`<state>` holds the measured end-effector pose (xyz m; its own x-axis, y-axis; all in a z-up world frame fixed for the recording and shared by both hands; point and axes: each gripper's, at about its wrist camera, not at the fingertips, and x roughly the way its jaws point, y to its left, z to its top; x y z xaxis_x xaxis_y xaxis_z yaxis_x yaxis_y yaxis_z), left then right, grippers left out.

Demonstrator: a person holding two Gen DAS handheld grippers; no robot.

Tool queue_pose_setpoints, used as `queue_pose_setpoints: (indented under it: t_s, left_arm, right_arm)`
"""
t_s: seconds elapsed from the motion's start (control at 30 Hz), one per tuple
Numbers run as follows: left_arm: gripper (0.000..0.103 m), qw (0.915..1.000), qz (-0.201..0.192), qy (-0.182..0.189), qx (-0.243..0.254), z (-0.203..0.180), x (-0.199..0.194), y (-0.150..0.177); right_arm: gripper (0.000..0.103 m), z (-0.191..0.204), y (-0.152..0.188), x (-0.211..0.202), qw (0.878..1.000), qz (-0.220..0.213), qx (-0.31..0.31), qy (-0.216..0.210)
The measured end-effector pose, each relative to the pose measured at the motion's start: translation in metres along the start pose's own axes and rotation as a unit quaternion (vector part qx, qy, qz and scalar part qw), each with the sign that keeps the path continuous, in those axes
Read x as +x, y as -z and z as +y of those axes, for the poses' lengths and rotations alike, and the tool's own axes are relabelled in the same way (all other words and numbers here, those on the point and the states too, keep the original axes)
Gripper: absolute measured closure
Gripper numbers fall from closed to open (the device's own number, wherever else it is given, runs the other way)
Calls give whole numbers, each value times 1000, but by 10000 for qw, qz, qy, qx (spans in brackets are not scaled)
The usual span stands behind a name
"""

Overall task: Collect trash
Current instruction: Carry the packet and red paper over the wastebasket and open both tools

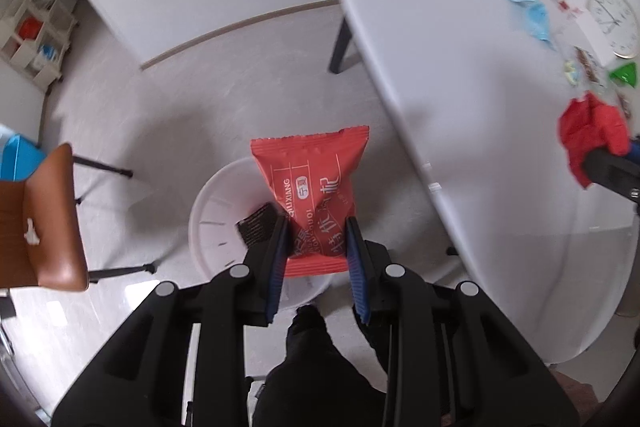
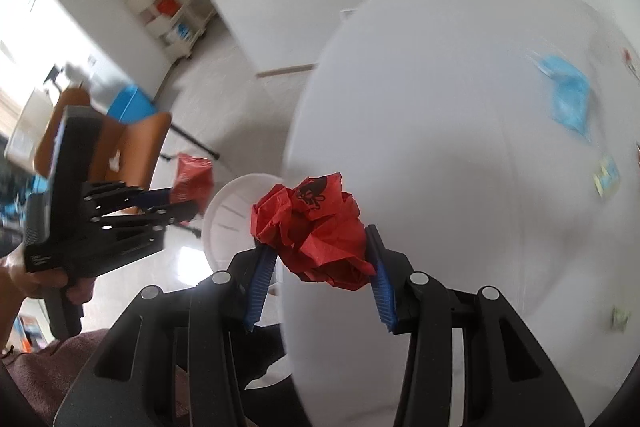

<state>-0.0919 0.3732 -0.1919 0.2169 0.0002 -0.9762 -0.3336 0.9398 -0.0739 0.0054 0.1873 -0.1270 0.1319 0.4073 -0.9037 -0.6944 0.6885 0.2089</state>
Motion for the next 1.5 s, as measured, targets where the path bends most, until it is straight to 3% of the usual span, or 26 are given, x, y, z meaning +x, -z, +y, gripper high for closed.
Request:
queue_pose_setpoints:
  t_s: [0.27,0.43,0.6,0.93,1.23,1.37,1.5]
  left_arm:
    - [73,9990,304,1,-325,16,45,-1]
    - [27,9977,428,-34,-521,26,54,2]
    - [12,9980,329,-63,-531,33,44,9]
    - [8,9900,-41,-363,-1360,88,0,21]
    - [8,9841,-281,-675,-1621,112,-27,35]
    - [8,9828,-297,-680,-1691,115,-30,41]
    - [8,9836,-302,-646,-1656,113,-35,42]
  right_arm:
    - [58,44,-17,19,9995,177,-274,0]
    - [58,65,-13,27,9989,286,-362,-20]
    - [58,74,-14,34,9976,402,-557,-35]
    - [57,103,-23,55,9944,504,-892,-254]
    - [53,135,-24,90,9885,769,-1260,-344]
    - [16,146,-20,99,9856,846,-1438,-260]
    - [8,143,-18,91,9876,797,-1342,-184]
